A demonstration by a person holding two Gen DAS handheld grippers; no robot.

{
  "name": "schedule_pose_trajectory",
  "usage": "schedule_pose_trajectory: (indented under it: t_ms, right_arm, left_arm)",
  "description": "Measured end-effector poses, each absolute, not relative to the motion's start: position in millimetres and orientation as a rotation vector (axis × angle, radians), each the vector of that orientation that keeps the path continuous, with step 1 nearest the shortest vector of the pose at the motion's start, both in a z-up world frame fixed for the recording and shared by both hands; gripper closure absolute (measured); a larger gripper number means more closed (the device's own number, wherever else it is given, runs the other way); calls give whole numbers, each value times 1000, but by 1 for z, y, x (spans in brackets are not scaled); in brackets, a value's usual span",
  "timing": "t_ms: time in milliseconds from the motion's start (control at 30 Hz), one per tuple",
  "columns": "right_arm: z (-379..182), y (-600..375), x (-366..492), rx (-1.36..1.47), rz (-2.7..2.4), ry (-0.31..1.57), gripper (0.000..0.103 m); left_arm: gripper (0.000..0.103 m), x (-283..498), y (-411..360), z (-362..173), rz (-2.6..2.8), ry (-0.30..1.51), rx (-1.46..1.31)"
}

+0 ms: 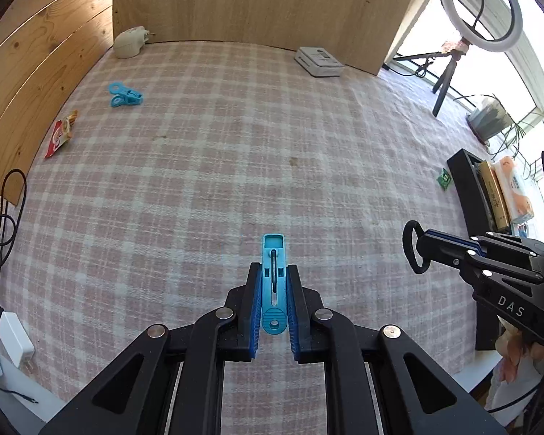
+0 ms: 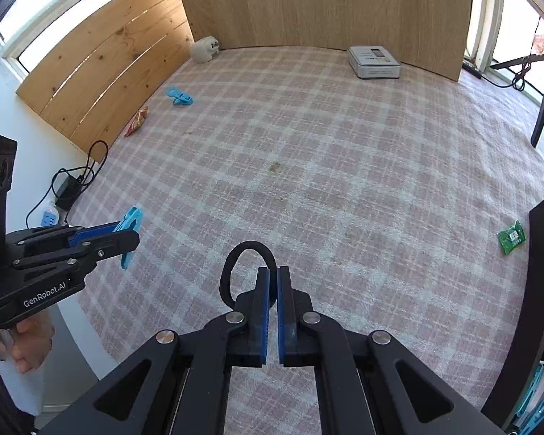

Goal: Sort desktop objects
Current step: 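Carry the clothespin and hair tie into the tray and release both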

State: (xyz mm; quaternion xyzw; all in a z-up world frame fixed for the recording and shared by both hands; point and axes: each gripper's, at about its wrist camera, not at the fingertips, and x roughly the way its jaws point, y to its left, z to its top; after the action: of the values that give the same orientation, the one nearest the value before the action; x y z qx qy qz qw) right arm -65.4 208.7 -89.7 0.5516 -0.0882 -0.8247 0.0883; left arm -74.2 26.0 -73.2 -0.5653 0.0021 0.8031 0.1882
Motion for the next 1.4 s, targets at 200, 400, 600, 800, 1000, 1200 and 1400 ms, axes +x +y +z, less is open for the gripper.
schedule_pose_trajectory:
  t_ms: [200, 400, 600, 800, 1000, 1200, 1400]
  right_arm:
    - [-69, 288, -4, 1599, -2556, -423, 100]
    - [-54, 384, 74, 1600, -2700, -590, 100]
    - [-44, 470, 149, 1614, -2851, -760, 100]
    - [-43, 531, 198, 1625, -2937, -881, 100]
    - [-48, 558, 216, 1634, -2950, -906, 100]
    - [-48, 573, 216, 1629, -2956, -897, 99]
    - [-46, 579, 210, 1606, -2945, -956, 73]
  left_arm:
    - [90, -42, 134, -58, 2118, 112, -1508]
    - [90, -2, 245, -49, 1959, 233, -1420]
    - [90, 36, 340, -36, 1842, 336, -1318]
    - [90, 58, 418, -17, 1790, 397, -1223]
    - [90, 68, 478, -6, 1772, 429, -1176]
    - [77, 69, 509, -1, 1785, 457, -1144]
    - [69, 61, 498, 5, 1800, 422, -1127]
